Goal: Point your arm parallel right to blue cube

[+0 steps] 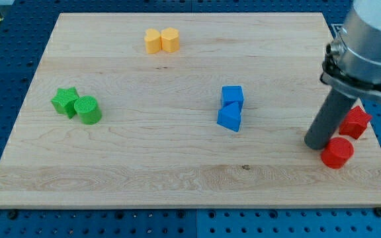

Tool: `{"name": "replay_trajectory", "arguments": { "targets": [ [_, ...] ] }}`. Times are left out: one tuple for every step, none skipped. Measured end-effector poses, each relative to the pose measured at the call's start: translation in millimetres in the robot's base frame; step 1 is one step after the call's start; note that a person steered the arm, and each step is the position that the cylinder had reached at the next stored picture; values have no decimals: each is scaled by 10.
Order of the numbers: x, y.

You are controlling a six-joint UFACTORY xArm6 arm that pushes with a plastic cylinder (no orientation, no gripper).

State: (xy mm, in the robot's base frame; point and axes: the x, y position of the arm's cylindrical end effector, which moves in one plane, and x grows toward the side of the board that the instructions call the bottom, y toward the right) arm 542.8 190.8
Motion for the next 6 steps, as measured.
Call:
{"name": "replay_trajectory", "arguments": {
  "targets": [
    [-41,4],
    [-580,-148],
    [-1093,-111],
    [-1012,116],
    [-680,220],
    [-418,251]
  ]
}}
